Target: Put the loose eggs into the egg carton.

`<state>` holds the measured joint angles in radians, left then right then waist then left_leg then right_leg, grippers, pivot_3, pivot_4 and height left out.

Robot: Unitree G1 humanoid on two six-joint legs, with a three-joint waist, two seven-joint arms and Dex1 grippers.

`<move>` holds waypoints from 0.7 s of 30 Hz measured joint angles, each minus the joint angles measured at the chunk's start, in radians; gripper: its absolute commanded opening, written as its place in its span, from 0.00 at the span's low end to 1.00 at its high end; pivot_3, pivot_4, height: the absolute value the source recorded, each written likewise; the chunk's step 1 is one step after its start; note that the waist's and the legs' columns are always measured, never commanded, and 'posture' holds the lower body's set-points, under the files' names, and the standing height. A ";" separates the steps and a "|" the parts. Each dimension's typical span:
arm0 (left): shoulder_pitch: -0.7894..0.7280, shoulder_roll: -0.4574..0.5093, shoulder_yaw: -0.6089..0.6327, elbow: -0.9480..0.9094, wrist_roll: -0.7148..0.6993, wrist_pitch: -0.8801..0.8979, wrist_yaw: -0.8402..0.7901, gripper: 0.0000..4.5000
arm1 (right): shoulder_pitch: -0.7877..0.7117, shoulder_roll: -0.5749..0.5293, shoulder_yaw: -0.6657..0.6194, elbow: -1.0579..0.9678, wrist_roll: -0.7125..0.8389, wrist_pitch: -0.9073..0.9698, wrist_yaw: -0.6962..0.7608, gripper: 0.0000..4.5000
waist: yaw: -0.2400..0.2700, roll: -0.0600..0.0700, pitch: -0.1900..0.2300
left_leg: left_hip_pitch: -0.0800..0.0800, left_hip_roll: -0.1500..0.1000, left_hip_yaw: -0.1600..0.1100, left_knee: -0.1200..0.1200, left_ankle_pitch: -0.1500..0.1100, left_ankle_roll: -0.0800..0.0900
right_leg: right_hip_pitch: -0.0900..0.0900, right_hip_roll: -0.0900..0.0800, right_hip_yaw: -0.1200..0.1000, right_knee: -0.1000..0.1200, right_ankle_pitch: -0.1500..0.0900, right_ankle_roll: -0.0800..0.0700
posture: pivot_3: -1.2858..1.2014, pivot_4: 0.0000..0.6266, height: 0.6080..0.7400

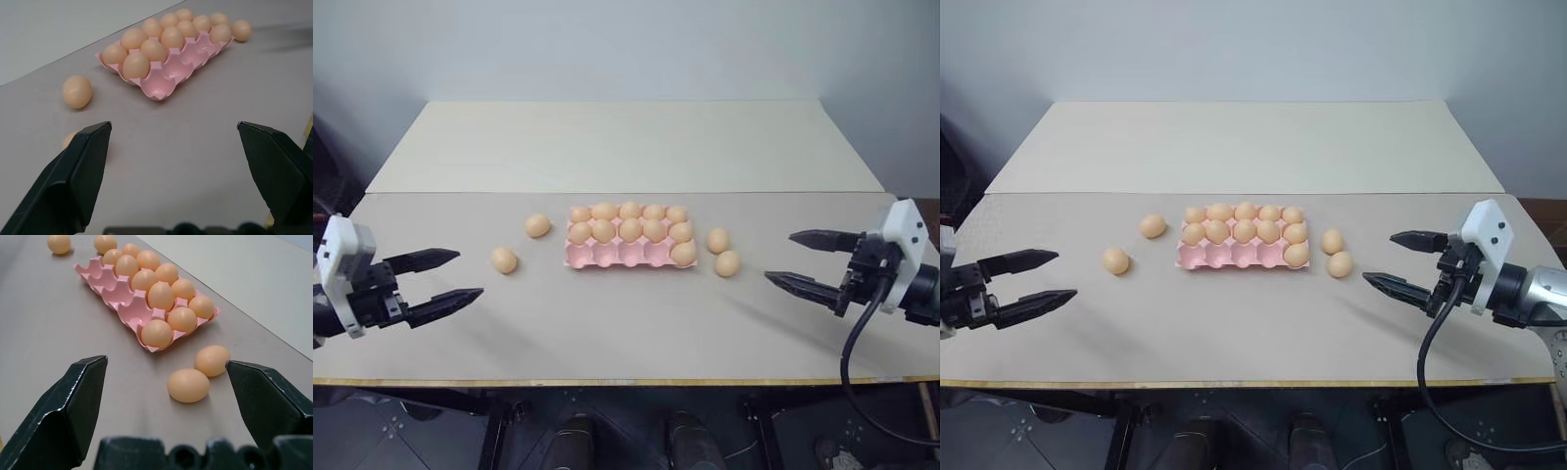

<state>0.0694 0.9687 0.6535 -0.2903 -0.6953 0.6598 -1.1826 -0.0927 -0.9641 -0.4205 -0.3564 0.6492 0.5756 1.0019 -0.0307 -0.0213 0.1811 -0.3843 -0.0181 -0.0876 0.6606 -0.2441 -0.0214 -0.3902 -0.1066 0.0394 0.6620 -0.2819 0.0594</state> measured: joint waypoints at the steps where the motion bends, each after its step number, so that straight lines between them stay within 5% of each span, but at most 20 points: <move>1: 0.004 0.000 0.000 -0.004 -0.004 0.000 0.001 1.00 | 0.000 -0.001 0.000 0.000 0.000 0.000 0.000 1.00 | 0.000 0.000 0.000 | 0.000 0.000 0.000 0.000 0.000 0.000 | 0.000 0.000 0.000 0.000 0.000 0.000 | 0.52 0.24 1.00; 11: -0.067 0.003 -0.023 -0.007 -0.064 0.019 0.032 1.00 | -0.062 -0.016 0.041 0.018 -0.022 -0.002 -0.006 1.00 | -0.003 0.000 0.000 | 0.000 0.000 0.001 0.000 0.000 0.000 | 0.000 0.000 0.001 0.000 0.000 0.000 | 0.52 0.24 1.00; 21: -0.149 0.009 -0.104 0.009 -0.067 0.016 0.007 1.00 | -0.301 0.080 0.376 0.227 -0.257 -0.084 -0.046 1.00 | -0.014 0.000 0.000 | 0.000 0.000 0.001 -0.001 0.000 0.000 | -0.002 0.000 0.001 0.001 0.000 0.000 | 0.52 0.24 1.00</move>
<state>-0.0797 0.9778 0.5495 -0.2809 -0.7621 0.6760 -1.1755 -0.3935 -0.8843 -0.0442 -0.1296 0.3919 0.4919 0.9557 -0.0446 -0.0213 0.1811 -0.3848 -0.0180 -0.0862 0.6601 -0.2443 -0.0210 -0.3922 -0.1064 0.0406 0.6625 -0.2818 0.0594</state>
